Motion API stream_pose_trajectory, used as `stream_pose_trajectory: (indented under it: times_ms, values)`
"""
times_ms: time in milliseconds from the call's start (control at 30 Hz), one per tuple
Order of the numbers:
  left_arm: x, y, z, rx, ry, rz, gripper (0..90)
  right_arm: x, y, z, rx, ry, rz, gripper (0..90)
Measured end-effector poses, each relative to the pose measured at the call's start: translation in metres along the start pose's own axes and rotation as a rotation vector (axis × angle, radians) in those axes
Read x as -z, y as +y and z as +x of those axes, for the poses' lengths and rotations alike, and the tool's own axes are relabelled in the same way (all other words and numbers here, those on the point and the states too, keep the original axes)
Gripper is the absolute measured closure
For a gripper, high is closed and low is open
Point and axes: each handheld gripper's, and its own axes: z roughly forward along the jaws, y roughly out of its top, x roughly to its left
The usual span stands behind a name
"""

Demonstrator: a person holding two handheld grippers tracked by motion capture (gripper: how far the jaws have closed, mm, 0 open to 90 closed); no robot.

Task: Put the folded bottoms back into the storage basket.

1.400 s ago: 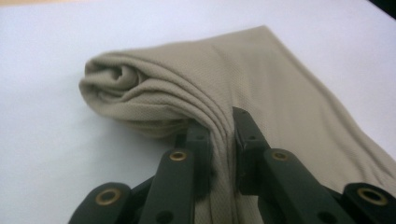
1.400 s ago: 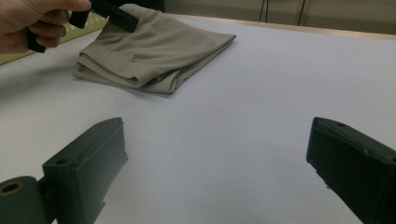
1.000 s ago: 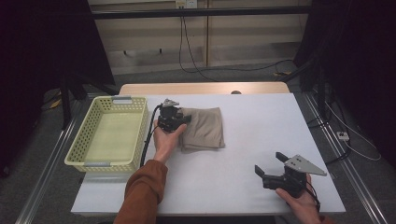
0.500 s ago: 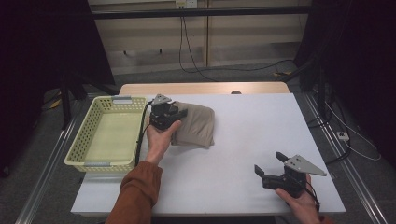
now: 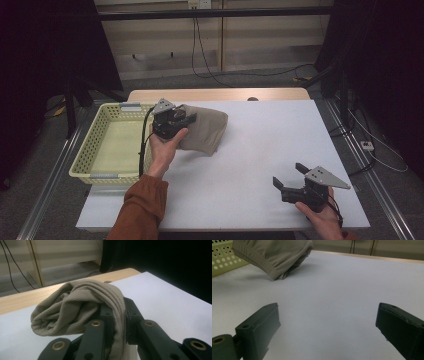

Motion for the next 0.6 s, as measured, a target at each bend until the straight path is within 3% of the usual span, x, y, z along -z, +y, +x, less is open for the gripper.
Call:
stream_pose_trajectory:
  times_ms: [167, 300, 367, 600]
  values:
    - [0.009, 0.004, -0.003, -0.008, 0.004, -0.018, 80.6, 0.000, 0.000, 0.000, -0.004, -0.002, -0.006, 4.8]
    - [0.018, 0.007, -0.007, -0.048, 0.016, -0.023, 80.6, 0.002, 0.000, 0.000, -0.003, -0.004, -0.006, 4.8]
    - [0.024, 0.008, -0.006, -0.037, 0.013, -0.032, 80.5, 0.002, 0.000, 0.000, 0.001, -0.005, -0.010, 4.8]
    - [0.043, 0.011, -0.008, -0.061, 0.013, -0.063, 80.6, 0.002, 0.000, -0.001, -0.001, -0.010, -0.007, 4.7]
